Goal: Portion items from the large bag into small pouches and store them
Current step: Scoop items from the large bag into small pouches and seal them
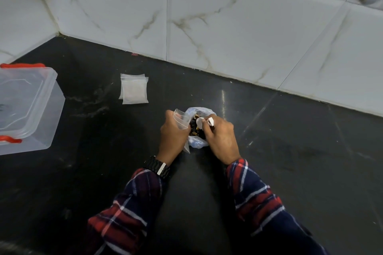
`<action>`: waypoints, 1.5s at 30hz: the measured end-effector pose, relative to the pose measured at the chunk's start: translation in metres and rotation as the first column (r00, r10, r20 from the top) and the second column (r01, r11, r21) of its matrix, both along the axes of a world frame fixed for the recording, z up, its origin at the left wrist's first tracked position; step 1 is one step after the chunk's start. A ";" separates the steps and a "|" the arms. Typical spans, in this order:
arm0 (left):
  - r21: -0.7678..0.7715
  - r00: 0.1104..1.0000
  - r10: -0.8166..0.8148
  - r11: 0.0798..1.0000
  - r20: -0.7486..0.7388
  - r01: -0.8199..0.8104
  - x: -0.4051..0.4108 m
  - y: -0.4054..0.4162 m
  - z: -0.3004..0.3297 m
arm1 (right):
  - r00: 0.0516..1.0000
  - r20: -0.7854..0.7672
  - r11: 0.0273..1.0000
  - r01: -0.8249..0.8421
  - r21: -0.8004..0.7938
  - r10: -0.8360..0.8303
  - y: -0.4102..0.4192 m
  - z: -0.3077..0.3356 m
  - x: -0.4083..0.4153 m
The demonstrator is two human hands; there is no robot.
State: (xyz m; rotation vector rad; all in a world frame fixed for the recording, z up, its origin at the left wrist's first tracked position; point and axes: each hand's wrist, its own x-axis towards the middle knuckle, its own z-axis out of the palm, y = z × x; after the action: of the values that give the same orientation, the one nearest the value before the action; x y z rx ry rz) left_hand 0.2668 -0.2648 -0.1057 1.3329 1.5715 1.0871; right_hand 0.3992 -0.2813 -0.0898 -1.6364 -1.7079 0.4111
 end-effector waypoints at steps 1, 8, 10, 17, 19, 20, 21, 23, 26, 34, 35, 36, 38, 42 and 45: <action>0.005 1.000 0.003 1.000 0.007 -0.003 0.000 0.000 0.000 | 1.000 -0.009 1.000 0.009 -0.010 -0.009 0.001 0.000 0.000; 0.021 0.997 0.028 0.999 0.075 -0.030 0.002 -0.001 -0.001 | 0.996 0.033 0.996 -0.089 -0.003 0.089 0.004 0.000 0.002; 0.022 0.995 0.043 0.999 0.089 -0.045 0.002 -0.001 -0.002 | 0.995 0.046 0.996 -0.085 0.000 0.085 0.002 0.000 0.002; 0.032 0.992 0.047 0.998 0.119 -0.052 0.002 -0.001 -0.003 | 0.987 -0.152 0.998 0.040 -0.058 -0.048 0.003 0.001 0.002; 0.040 0.989 0.025 0.999 0.145 -0.032 0.002 -0.002 -0.001 | 0.985 -0.171 0.998 0.020 -0.066 -0.031 0.001 0.002 0.003; 0.042 0.988 0.014 0.999 0.155 -0.020 0.003 -0.002 0.000 | 0.986 -0.168 0.998 0.008 -0.068 -0.019 0.001 0.003 0.002; 0.044 0.987 0.007 0.999 0.160 -0.014 0.003 -0.002 0.001 | 0.986 -0.167 0.997 0.006 -0.072 -0.018 0.001 0.002 0.002; 0.047 0.987 0.012 0.999 0.161 -0.019 0.003 -0.002 0.000 | 0.981 -0.183 0.994 0.044 -0.096 -0.061 0.003 0.001 0.002; 0.049 0.987 0.024 0.998 0.157 -0.032 0.004 -0.002 0.000 | 0.955 -0.238 0.980 0.148 -0.134 -0.176 0.006 -0.002 0.002; 0.042 0.989 0.001 0.999 0.151 -0.007 0.003 -0.002 -0.002 | 0.899 -0.362 0.963 0.187 -0.196 -0.248 0.008 -0.004 0.004; 0.045 0.989 0.004 0.999 0.146 -0.011 0.003 -0.002 -0.002 | 0.885 -0.389 0.960 0.184 -0.213 -0.256 0.008 -0.004 0.005; 0.046 0.990 0.008 0.999 0.138 -0.014 0.004 -0.002 -0.003 | 0.862 -0.427 0.954 0.185 -0.238 -0.274 0.009 -0.004 0.005; 0.064 0.995 0.011 0.998 0.103 -0.018 0.005 -0.002 -0.003 | 0.793 -0.519 0.937 0.184 -0.295 -0.320 0.011 -0.003 0.006; 0.156 0.999 0.050 0.987 -0.009 -0.047 0.005 -0.005 0.001 | 0.668 -0.658 0.933 0.177 -0.312 -0.347 0.008 0.008 0.008; 0.212 0.997 0.058 0.976 -0.051 -0.046 0.004 -0.006 0.001 | 0.688 -0.668 0.958 0.168 -0.231 -0.282 0.004 0.021 0.006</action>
State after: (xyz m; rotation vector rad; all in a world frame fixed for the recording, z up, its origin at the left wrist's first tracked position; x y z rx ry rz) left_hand 0.2708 -0.2707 -0.1043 1.4813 1.5744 1.2877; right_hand 0.4053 -0.2773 -0.0685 -1.4921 -0.9021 0.9237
